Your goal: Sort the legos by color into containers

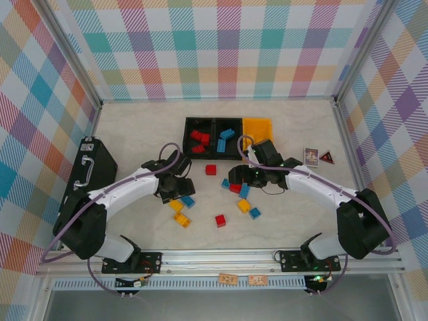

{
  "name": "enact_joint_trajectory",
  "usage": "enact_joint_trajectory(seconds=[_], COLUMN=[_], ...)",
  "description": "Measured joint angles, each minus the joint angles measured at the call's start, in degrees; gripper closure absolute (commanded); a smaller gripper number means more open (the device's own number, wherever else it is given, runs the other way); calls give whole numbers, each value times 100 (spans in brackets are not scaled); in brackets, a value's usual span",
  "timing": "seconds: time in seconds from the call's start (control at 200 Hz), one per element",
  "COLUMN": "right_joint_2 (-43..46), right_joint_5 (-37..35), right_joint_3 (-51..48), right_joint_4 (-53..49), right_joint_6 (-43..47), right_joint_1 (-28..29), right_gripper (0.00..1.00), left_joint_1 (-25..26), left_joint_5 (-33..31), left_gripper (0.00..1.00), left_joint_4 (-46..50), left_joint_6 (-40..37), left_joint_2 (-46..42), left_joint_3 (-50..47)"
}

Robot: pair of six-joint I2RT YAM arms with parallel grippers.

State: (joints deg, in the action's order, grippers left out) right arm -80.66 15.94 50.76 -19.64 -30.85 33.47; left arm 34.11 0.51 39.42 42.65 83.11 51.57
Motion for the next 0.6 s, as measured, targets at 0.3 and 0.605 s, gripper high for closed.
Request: enact_joint_trajectory(seconds=[0.3,0.605], right_joint_2=[48,81], right_joint_5=[-24,-31], right_joint_3=[-164,-234], right_joint_4=[33,35], right_joint_6=[-22,-68], right_joint_1=[0,0], right_gripper=[32,32], left_joint_1=[85,247], left_joint_5=[118,192], left_gripper=[32,36], left_joint_4=[-214,-369], left_joint_6=[0,-2], left_joint_2=[463,831], left_joint_3=[162,444])
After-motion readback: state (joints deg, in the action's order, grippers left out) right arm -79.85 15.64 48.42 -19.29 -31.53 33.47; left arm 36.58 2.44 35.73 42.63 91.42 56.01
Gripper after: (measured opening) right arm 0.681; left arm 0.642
